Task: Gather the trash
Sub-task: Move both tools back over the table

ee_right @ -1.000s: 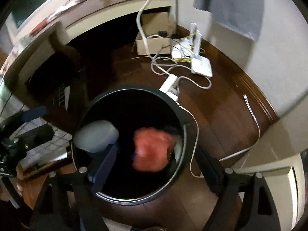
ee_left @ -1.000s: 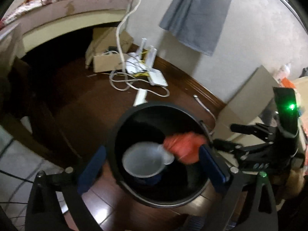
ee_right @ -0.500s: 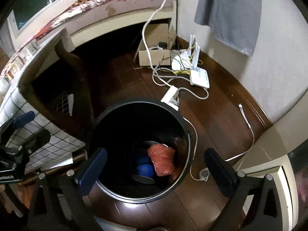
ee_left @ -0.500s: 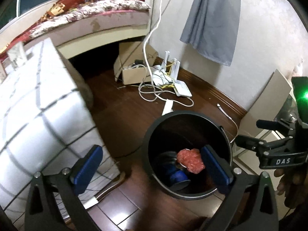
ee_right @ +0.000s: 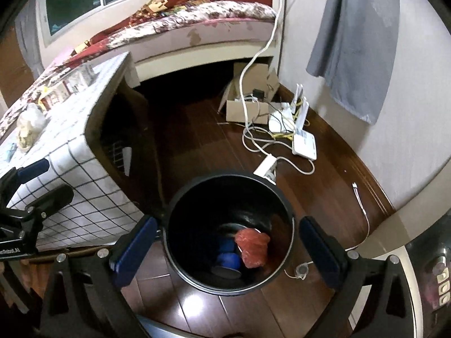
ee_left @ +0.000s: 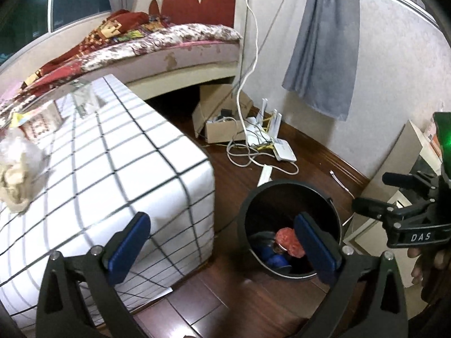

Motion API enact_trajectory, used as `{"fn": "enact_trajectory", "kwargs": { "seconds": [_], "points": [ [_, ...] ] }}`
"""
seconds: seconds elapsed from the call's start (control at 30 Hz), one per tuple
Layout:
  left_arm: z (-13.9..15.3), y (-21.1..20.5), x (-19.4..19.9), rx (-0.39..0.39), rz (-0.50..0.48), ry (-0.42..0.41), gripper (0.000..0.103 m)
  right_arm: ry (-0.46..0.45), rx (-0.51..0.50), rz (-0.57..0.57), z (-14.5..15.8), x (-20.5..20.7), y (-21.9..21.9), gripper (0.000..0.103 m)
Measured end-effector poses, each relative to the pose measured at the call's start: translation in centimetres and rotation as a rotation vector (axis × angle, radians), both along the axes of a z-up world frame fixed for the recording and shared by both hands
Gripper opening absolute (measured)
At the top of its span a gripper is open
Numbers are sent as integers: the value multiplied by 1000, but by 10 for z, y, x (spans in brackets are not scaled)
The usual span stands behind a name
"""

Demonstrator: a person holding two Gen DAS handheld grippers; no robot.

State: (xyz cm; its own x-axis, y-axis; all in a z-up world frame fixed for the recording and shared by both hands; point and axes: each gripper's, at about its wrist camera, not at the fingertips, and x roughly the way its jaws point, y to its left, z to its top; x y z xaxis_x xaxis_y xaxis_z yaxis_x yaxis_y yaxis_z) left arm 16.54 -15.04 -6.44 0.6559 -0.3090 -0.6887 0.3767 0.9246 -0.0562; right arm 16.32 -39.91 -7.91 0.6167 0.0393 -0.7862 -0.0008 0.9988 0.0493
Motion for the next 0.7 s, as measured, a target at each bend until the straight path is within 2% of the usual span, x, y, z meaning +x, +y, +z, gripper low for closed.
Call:
{"fn": "enact_trajectory", "kwargs": {
  "seconds": [0.37,0.7],
  "points": [
    [27,49,-14,-14,95,-65,102,-84,23,77,38,6,47,102],
    [42,125,-17,-17,253,-113,102,-130,29,216,59,28,130,102]
  ]
}}
